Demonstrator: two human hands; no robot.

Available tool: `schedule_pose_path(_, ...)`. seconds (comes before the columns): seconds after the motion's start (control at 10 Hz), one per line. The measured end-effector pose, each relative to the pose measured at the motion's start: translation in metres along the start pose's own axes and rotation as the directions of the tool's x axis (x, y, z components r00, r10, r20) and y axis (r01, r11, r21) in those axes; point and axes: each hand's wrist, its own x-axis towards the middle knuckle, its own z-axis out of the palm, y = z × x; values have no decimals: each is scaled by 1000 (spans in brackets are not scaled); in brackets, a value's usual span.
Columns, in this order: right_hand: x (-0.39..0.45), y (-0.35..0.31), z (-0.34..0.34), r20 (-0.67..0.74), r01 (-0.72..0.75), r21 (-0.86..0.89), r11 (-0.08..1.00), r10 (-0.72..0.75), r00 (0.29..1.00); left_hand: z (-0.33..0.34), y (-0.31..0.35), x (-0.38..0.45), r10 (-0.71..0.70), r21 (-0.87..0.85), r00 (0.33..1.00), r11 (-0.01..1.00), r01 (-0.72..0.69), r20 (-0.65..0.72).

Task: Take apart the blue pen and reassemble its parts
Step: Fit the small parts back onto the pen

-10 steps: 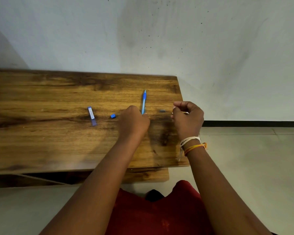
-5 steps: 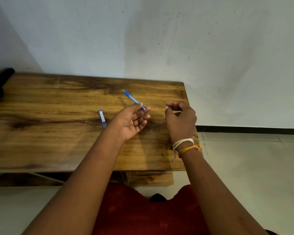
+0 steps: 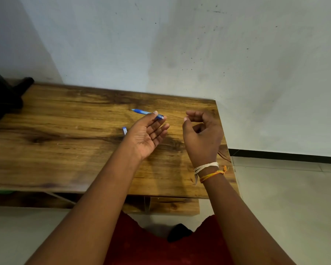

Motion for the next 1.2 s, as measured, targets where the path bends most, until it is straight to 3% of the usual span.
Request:
schedule_pose_path(0.3, -7, -8, 12, 78, 93, 79, 993, -99, 992, -8, 7, -1, -25, -79, 1000, 997, 25, 1)
schedule_pose_path(0.8, -9, -6, 15, 68, 116, 43, 992, -119, 991, -12, 9, -2, -17, -100, 1000, 995, 16, -7)
schedule_pose_path(1.2, -13, -6, 16, 144, 154, -11, 988, -151, 978, -12, 9, -3, -26, -52, 1000, 998, 27, 5)
